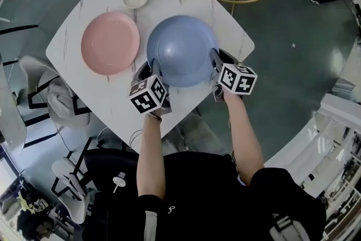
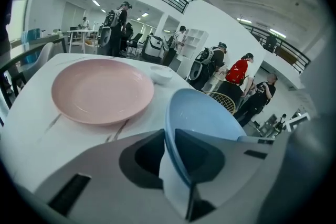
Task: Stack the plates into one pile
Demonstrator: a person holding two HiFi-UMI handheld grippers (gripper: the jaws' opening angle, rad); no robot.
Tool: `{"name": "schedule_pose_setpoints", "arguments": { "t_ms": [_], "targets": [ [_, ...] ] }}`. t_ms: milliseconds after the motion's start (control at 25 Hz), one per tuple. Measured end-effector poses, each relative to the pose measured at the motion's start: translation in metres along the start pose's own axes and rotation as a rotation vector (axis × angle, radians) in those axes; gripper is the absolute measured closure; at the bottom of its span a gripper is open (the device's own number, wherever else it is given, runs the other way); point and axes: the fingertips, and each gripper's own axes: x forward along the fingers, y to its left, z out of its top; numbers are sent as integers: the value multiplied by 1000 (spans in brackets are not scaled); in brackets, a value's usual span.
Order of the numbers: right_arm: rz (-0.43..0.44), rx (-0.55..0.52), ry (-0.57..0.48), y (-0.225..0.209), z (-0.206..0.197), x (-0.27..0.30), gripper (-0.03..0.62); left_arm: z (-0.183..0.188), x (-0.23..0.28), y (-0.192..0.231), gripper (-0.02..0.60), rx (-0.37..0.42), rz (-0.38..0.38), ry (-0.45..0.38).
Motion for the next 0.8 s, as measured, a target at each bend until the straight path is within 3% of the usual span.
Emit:
{"name": "schedule_pose_setpoints", "arguments": {
  "t_ms": [240,560,800],
  "targets": [
    [45,-35,-18,35,9,-2,528,18,-28,17,503,-13,18,-54],
    [122,-76,-1,104,1,23,526,38,-61,76,503,-47,75,-96],
    [162,-110,4,170,7,52,526,73,-81,129,495,-5,117,-104]
  ]
}}
